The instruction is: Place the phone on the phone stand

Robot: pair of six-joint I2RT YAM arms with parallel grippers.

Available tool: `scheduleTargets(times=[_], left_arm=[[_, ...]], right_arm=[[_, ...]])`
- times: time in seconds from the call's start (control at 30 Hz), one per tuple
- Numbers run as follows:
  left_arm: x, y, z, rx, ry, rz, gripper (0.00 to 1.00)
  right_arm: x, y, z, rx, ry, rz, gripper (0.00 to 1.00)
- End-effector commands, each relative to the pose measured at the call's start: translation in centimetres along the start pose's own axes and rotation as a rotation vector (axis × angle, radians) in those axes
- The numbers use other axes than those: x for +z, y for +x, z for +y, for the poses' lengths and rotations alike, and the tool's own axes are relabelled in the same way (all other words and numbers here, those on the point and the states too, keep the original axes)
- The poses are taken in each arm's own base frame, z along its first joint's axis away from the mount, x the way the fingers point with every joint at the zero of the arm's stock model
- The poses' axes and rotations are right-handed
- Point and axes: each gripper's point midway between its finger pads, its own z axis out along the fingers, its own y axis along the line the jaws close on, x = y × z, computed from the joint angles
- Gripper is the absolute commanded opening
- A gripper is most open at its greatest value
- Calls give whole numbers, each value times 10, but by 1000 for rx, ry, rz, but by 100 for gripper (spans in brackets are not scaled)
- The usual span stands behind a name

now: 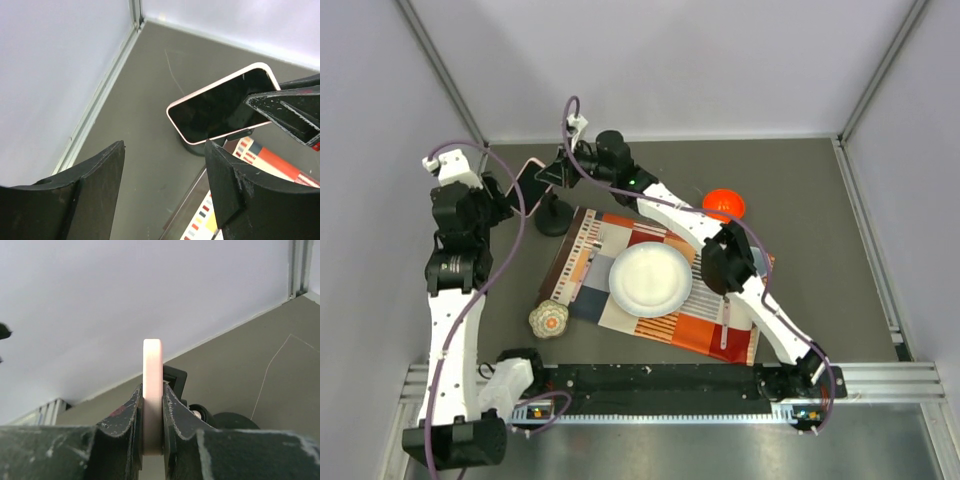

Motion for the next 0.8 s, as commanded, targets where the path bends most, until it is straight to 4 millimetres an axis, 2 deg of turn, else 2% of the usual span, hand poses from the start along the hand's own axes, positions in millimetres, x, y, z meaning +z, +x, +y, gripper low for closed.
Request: scheduleTargets(times=[0.0, 0.03, 0.37, 0.43, 0.47, 0.5, 0.57, 0.6, 0.63, 0.67, 0.7, 0.73, 0.77], left_arm=[[-20, -45, 6, -96, -19, -198, 71], [-24, -48, 7, -99, -18, -213, 72], [-22, -42, -7, -120, 55, -196, 74], [-22, -41, -5, -116, 46, -197, 73], [-21, -39, -2, -100, 33, -195, 73], [-19, -39, 0, -88, 18, -195, 72], [-14, -38, 1, -50, 21, -178, 69], [-2, -31, 2, -42, 18, -137, 68], [4, -28, 6, -47, 8, -111, 68], [9, -28, -1, -63, 60, -92, 70], [24, -19, -2, -71, 75, -45, 72], [30, -19, 1, -87, 94, -32, 73], [35, -21, -6, -98, 144, -19, 73]], right_arm=[[-6, -92, 23, 45, -53, -273, 0], [-8, -105, 30, 28, -74, -324, 0], [-18, -159, 80, -167, -143, -506, 0], [-19, -165, 81, -181, -121, -513, 0], [-25, -179, 87, -212, -103, -524, 0], [-25, -174, 76, -192, -48, -473, 0], [-36, -185, 69, -203, 18, -468, 0], [-49, -198, 78, -207, 25, -459, 0], [-59, -204, 72, -213, 41, -449, 0], [-67, -210, 72, -212, 51, -438, 0], [-79, -218, 75, -207, 61, -430, 0], [-91, -222, 64, -198, 77, -413, 0], [-101, -227, 60, -164, 76, -412, 0]])
